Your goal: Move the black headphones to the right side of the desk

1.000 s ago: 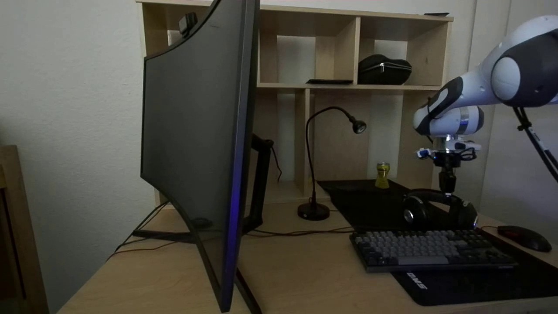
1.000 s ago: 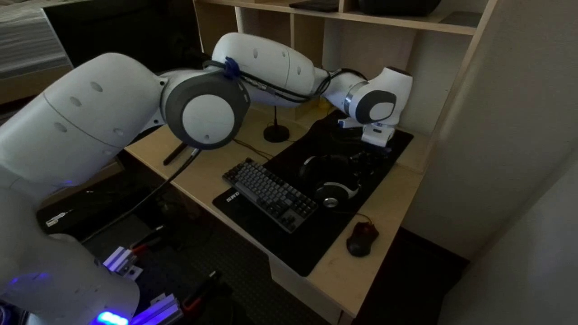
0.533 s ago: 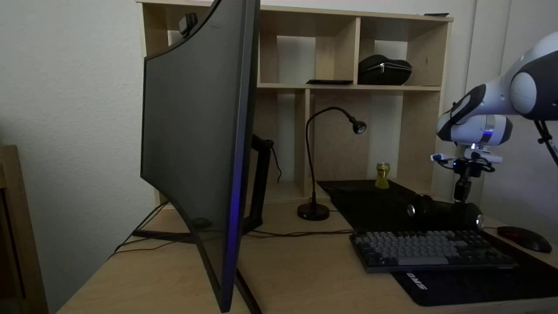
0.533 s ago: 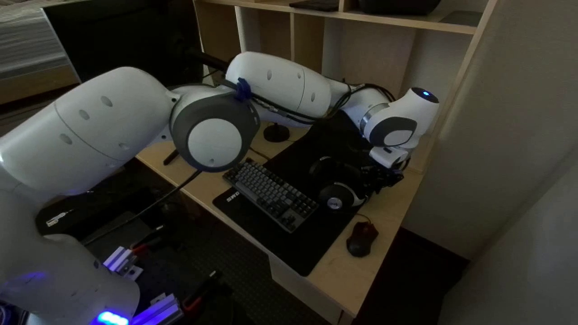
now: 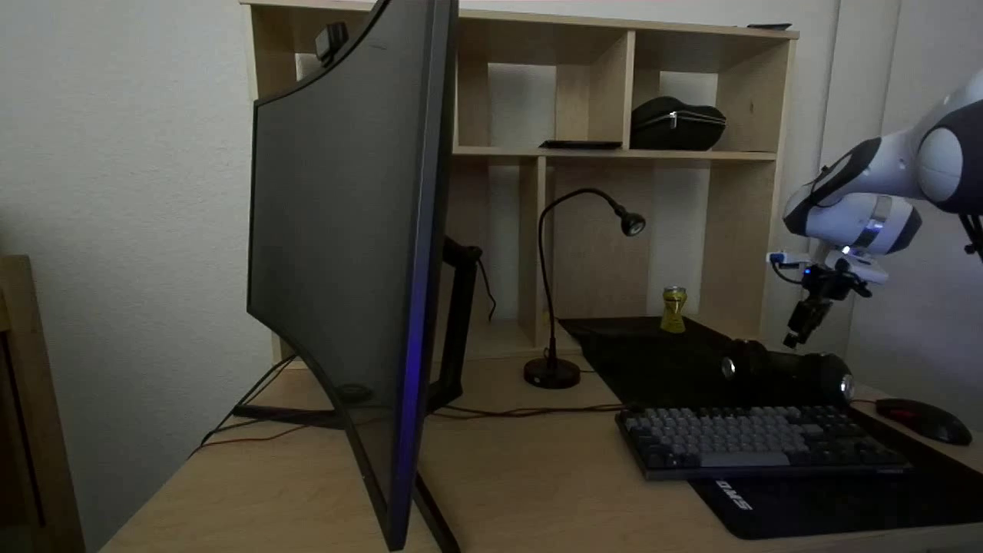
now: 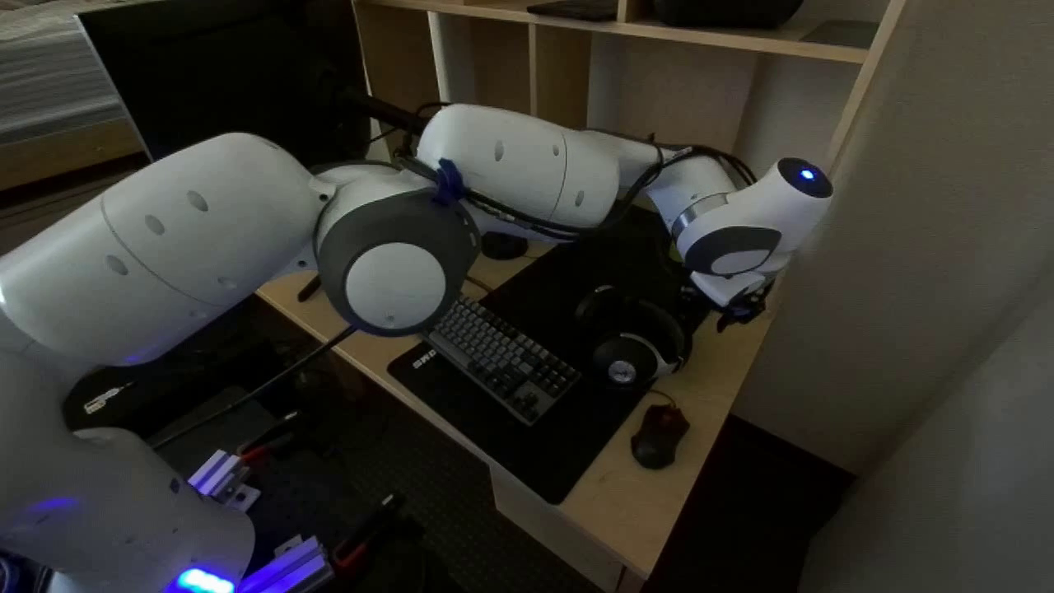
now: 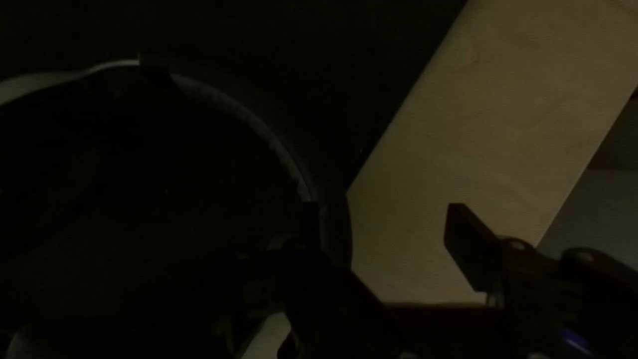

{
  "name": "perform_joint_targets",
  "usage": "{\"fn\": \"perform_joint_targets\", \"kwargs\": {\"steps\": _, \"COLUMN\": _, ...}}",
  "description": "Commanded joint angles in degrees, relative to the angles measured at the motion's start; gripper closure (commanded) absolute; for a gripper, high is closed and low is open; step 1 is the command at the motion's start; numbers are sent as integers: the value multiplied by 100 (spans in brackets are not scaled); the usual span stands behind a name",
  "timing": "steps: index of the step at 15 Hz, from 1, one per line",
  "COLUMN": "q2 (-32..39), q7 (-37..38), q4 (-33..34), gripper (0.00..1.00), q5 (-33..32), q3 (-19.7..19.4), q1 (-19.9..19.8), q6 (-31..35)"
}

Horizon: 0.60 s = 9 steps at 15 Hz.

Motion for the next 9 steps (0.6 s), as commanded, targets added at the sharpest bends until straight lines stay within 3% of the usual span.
{"fn": "perform_joint_targets", "kwargs": {"steps": 1, "q2": -269, "q7": -674, "q4": -284, "gripper": 3, "q5": -16, "q3": 229, "q1": 384, "q6": 545}}
{"fn": "perform_joint_targets", "kwargs": {"steps": 3, "q2": -561, "q7": -1077, "q4": -549, "gripper": 0, "q5": -60, "q3": 330, "q1": 626, "q6": 568}}
{"fn": "perform_joint_targets", "kwargs": {"steps": 4, "q2": -106, "q7": -648, "q4": -20, "gripper": 8, "q5": -22, "q3": 213, "q1": 502, "q6": 449}}
{"fn": "perform_joint_targets", "kwargs": {"steps": 5, "q2": -189, "q7": -755, "q4": -61, "gripper": 1, "q5": -28, "q3": 241, "q1": 621, "q6": 451}}
{"fn": "perform_joint_targets", "kwargs": {"steps": 9, "q2": -335, "q7": -864, "q4": -168, "gripper": 0, "q5": -36, "q3": 244, "q1": 703, "q6": 451}}
